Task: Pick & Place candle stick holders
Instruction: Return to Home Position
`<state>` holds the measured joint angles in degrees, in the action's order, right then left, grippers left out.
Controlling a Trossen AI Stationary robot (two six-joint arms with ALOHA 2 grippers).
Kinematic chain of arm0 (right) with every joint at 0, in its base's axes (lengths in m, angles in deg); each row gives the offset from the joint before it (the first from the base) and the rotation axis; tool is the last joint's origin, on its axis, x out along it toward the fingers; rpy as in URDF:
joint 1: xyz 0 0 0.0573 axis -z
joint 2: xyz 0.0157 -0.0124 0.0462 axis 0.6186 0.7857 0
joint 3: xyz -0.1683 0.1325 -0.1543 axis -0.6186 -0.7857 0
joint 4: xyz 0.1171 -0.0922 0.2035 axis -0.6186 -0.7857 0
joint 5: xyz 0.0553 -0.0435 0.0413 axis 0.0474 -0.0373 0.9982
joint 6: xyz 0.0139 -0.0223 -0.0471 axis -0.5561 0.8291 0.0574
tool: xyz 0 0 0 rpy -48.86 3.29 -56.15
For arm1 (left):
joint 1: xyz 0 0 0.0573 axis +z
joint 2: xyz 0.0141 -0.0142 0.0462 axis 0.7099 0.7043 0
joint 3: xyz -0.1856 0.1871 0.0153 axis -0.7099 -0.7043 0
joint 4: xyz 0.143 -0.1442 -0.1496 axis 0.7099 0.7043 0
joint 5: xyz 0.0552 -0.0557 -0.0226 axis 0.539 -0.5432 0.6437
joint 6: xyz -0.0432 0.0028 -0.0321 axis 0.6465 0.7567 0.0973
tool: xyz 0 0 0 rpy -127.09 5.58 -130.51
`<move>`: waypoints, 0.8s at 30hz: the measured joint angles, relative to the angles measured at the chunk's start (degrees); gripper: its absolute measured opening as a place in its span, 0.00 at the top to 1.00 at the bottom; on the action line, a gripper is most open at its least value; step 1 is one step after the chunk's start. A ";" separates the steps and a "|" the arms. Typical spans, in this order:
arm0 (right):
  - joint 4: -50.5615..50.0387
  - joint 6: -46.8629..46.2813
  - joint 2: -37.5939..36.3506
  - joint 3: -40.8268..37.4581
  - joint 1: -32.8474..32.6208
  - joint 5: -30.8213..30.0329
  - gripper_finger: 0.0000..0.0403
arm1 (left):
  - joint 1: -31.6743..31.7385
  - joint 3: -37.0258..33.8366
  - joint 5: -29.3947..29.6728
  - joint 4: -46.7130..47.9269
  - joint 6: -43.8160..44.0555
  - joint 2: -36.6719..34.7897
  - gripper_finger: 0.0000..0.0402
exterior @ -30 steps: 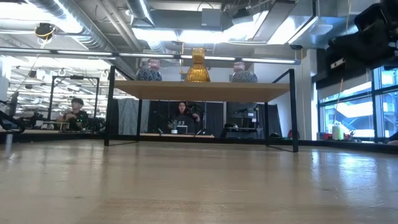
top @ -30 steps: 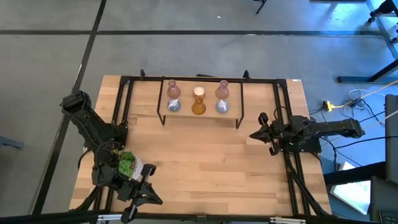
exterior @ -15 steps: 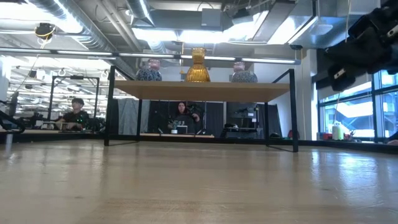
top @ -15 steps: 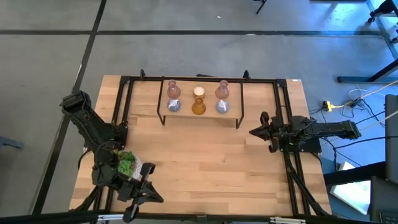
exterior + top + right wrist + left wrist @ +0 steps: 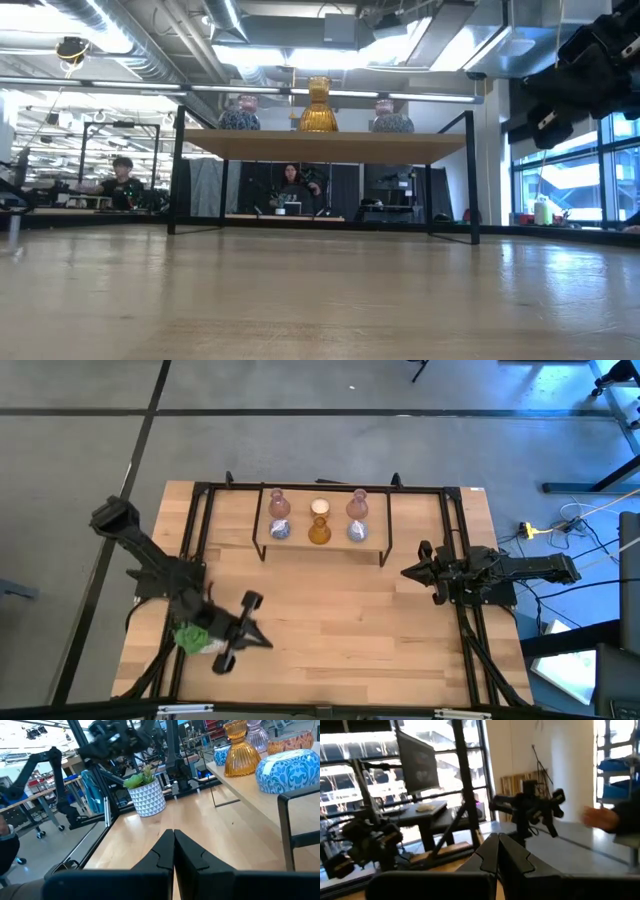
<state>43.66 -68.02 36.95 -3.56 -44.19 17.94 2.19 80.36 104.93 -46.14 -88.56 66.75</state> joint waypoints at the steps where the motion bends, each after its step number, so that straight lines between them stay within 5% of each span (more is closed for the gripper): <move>1: 0.01 0.04 0.00 0.00 0.00 0.00 0.99 | 1.29 -1.91 -1.02 -1.96 0.14 -0.93 1.00; 6: 0.01 0.04 0.00 0.00 0.00 0.02 0.99 | 7.04 -8.51 -7.04 -9.99 -0.01 -5.79 1.00; 18: 0.03 0.06 0.00 0.00 0.00 0.03 0.99 | 25.45 -12.43 -23.18 -8.56 1.47 -11.13 1.00; 24: 0.03 0.06 0.00 0.00 0.00 0.15 0.99 | 37.46 -12.46 -23.91 -1.35 8.58 -11.11 1.00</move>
<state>43.69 -67.96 36.95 -3.56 -44.19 18.09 39.65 67.91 81.02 -47.49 -79.99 55.65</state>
